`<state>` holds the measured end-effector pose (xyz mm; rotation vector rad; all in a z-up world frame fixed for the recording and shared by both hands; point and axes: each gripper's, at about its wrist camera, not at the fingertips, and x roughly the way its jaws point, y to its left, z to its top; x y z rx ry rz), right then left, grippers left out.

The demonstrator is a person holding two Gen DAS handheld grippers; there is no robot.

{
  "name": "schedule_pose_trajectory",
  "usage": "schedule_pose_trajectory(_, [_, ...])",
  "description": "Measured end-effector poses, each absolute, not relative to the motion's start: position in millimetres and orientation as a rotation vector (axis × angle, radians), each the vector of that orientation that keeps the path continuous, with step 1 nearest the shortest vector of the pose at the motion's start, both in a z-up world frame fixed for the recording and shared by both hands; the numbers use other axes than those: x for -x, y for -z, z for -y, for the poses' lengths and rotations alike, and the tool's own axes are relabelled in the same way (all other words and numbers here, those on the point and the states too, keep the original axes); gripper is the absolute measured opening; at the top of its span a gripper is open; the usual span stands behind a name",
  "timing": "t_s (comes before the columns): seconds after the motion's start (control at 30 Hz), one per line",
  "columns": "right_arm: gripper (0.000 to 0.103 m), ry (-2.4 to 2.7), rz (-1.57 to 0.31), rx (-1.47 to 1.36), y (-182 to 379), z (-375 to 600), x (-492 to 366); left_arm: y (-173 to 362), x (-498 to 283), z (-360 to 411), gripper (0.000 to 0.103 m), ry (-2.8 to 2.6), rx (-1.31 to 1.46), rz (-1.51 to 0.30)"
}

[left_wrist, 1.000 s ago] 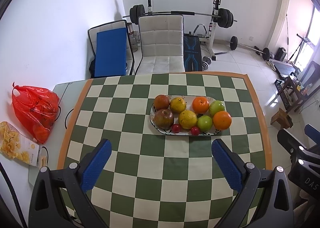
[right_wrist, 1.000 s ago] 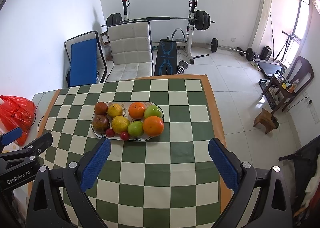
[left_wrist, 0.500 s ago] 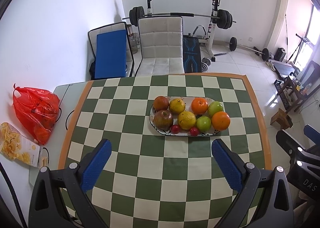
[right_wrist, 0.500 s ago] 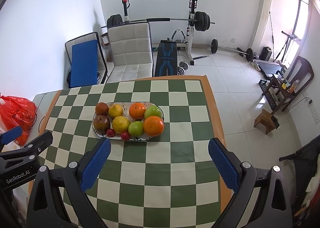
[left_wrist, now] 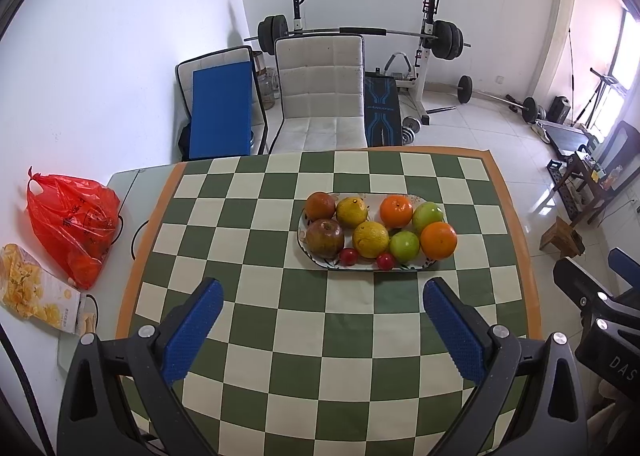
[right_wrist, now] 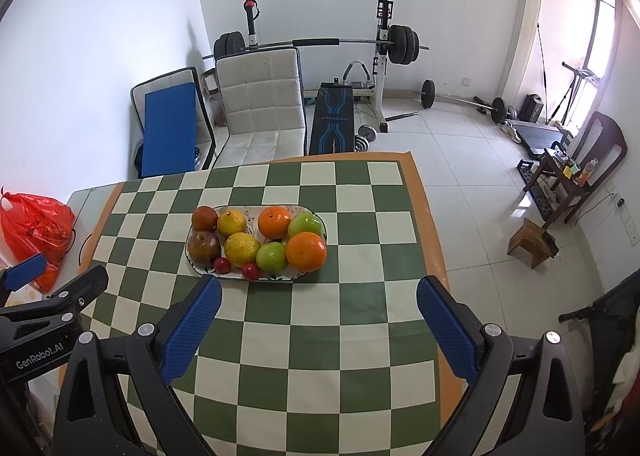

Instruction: Organize fruits

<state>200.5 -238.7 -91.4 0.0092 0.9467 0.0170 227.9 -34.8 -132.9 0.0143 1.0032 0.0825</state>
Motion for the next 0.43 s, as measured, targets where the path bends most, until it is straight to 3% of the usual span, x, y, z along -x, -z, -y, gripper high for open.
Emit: schedule_pose_trajectory(0.43, [0.1, -0.028, -0.941, -0.015, 88.0, 238.9, -197.2, 127.8, -224.4, 37.8, 0.103, -0.077, -0.015, -0.99])
